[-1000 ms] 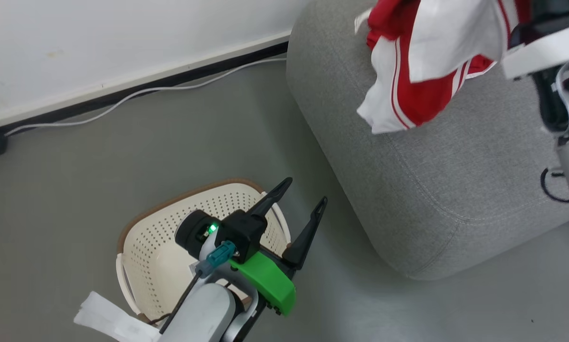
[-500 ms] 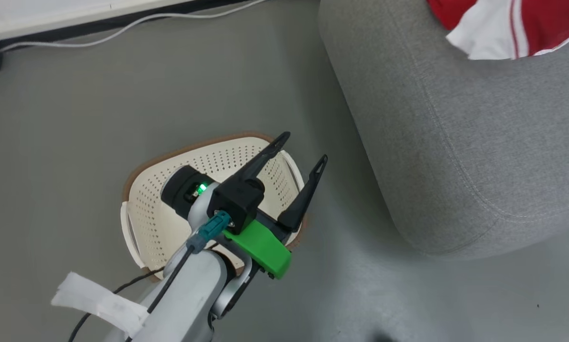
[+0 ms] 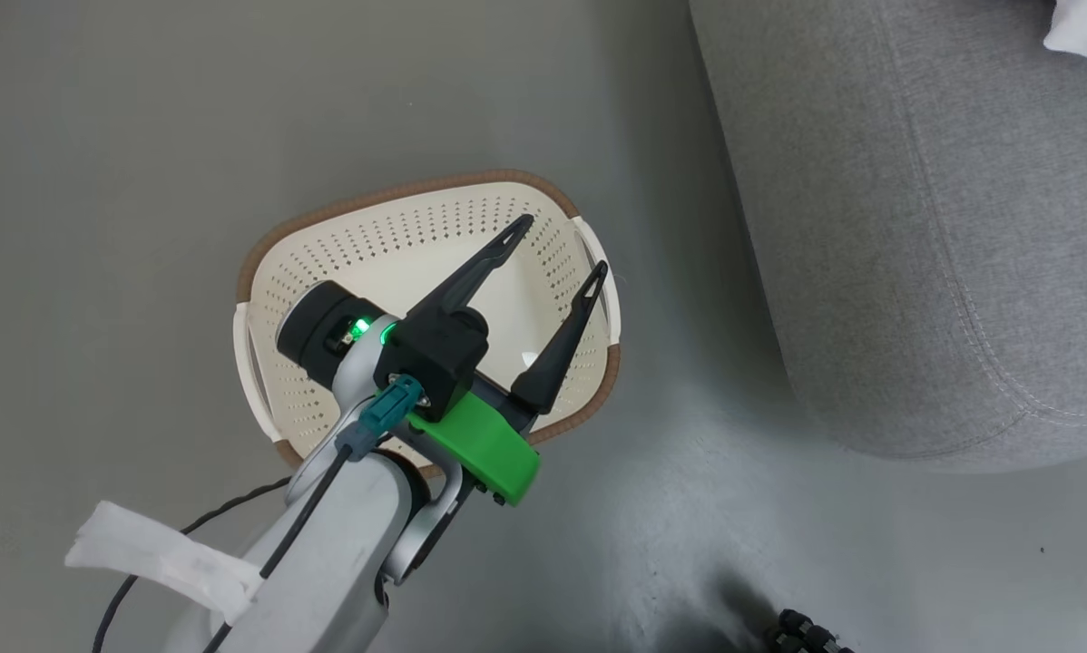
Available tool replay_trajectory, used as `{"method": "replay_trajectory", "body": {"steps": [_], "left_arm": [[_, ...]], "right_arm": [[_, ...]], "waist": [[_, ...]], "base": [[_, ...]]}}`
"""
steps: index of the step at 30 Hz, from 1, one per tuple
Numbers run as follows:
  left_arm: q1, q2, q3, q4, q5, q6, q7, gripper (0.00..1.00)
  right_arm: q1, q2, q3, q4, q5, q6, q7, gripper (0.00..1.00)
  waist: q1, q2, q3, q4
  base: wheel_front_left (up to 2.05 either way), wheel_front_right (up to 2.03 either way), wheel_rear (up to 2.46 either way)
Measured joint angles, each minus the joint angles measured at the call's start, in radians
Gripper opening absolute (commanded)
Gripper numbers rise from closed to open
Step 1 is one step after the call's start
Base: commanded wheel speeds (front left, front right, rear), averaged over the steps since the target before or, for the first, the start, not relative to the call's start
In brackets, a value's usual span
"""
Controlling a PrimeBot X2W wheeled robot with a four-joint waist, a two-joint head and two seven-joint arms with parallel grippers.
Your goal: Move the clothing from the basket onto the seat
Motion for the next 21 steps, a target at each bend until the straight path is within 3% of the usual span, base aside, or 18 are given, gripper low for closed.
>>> {"method": "replay_trajectory", "body": {"steps": [4,12,21], "left_arm": [[-0.002,0.006,-0.001,-0.009,0.002,0.0,0.012,1.0],[-0.026,0.025,0.004,-0.031,0.01,0.001,0.024,1.0],[-0.027,0.03,0.006,-0.028,0.01,0.001,0.029,1.0]], "right_arm": [[0.023,0.016,0.005,0.054,-0.002,-0.009,-0.001,0.0],[0.079,0.123,0.036,0.157,-0.002,-0.026,-0.016,0.0],[0.105,0.17,0.06,0.249,-0.02,-0.031,-0.052,0.0]], "waist": [[0.0,0.0,0.035,0.012],[0.0001,0.0,0.099,0.02],[0.0001,0.0,0.117,0.017]], "base": [[0.0,0.0,0.0],[0.0,0.0,0.0],[0.0,0.0,0.0]]}}
